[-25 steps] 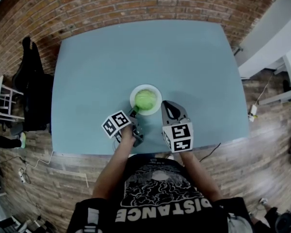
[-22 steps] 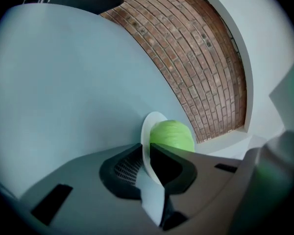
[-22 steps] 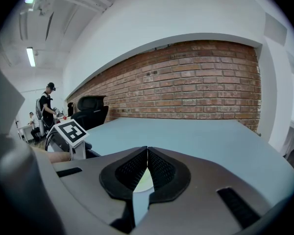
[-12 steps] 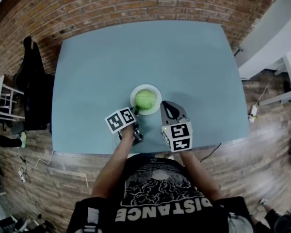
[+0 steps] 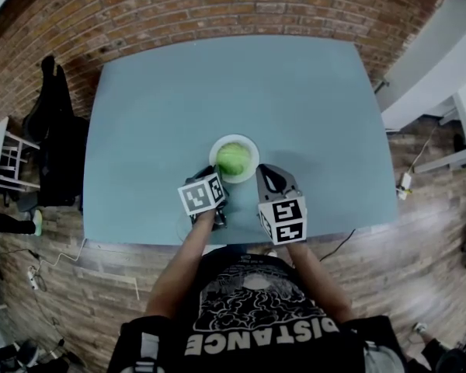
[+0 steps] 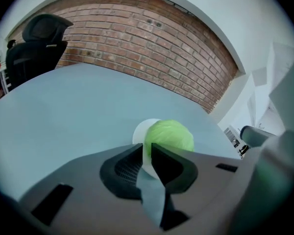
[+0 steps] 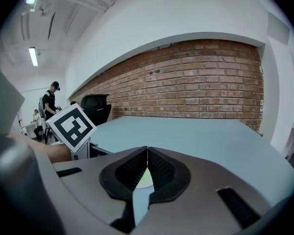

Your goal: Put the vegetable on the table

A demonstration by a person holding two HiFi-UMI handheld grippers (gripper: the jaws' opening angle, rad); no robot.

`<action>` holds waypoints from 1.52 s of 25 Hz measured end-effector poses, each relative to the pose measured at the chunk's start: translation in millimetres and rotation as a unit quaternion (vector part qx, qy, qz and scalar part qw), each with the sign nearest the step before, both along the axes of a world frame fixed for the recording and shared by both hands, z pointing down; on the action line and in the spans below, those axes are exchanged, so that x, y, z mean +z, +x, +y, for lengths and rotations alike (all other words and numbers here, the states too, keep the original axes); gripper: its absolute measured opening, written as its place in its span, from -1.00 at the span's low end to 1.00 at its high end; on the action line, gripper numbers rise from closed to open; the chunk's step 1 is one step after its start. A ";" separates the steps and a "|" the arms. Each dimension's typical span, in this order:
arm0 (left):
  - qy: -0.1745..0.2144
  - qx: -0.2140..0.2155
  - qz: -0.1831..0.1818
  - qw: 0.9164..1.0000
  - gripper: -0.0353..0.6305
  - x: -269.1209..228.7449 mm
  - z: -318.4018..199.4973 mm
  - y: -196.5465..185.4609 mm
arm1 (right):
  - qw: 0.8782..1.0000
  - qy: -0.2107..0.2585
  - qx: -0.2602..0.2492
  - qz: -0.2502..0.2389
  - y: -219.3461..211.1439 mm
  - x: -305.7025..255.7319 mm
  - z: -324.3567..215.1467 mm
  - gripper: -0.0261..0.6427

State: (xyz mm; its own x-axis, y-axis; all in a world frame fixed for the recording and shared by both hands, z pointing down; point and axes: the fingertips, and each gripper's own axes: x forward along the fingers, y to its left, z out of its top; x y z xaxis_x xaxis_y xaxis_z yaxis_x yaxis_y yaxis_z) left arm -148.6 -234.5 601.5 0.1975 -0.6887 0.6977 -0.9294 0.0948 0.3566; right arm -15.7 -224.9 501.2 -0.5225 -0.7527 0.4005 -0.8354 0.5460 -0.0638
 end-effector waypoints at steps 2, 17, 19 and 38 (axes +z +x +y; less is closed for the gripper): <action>0.016 0.012 0.004 1.000 -0.73 -7.4 0.7 4.3 | 1.000 0.000 -0.003 0.001 -0.9 1.3 2.5 -0.89; 0.132 0.074 -0.048 0.987 -0.89 -81.4 21.0 36.1 | 0.999 0.014 -0.025 -0.015 -8.6 -13.3 21.3 -0.89; 0.140 0.077 -0.050 0.986 -0.89 -87.7 25.7 39.4 | 0.999 0.016 -0.028 -0.022 -10.4 -17.0 22.7 -0.89; 0.217 0.092 -0.071 0.969 -0.89 -135.6 69.7 74.8 | 0.996 0.018 -0.072 -0.059 -14.0 -43.2 53.8 -0.89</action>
State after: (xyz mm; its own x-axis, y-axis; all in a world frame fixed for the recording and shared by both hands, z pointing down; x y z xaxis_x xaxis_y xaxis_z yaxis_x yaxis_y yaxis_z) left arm -73.8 -164.8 466.0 0.2671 -0.8863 0.3785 -0.9592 -0.2068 0.1925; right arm -29.7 -171.1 458.1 -0.6677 -0.6793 0.3043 -0.7362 0.6633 -0.1347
